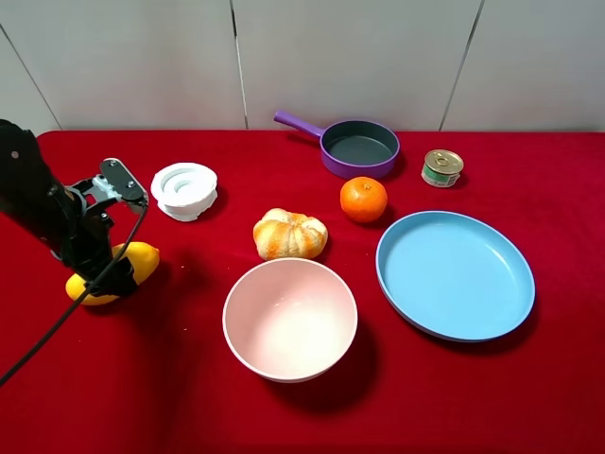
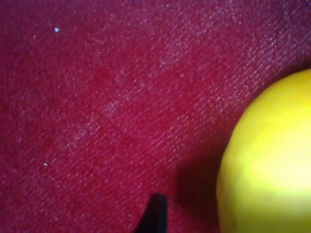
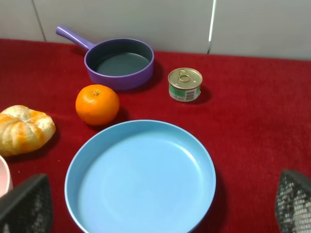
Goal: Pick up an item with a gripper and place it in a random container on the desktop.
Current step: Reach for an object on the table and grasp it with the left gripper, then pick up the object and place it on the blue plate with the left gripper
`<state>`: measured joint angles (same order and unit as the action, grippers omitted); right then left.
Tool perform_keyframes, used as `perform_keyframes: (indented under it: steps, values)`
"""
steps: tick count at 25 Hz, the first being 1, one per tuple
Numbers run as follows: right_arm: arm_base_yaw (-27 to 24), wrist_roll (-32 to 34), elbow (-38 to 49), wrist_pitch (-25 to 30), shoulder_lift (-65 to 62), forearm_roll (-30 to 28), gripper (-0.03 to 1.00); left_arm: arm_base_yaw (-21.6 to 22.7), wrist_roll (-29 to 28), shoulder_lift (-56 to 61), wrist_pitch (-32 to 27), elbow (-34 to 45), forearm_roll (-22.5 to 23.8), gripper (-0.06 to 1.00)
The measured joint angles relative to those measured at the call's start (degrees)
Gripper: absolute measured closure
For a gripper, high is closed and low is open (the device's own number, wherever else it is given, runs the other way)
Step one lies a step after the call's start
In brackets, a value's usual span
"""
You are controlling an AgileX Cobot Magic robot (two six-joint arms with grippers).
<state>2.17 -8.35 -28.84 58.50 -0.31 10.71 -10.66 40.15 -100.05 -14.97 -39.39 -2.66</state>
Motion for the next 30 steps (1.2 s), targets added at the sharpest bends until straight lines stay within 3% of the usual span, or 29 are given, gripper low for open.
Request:
perform_keyframes:
  steps: [5,30]
  values:
    - [0.0,0.0,0.0,0.0,0.0,0.0,0.27,0.0,0.0,0.0,0.0,0.0,0.0,0.32]
    - [0.0,0.0,0.0,0.0,0.0,0.0,0.27,0.0,0.0,0.0,-0.6,-0.1,0.0,0.32]
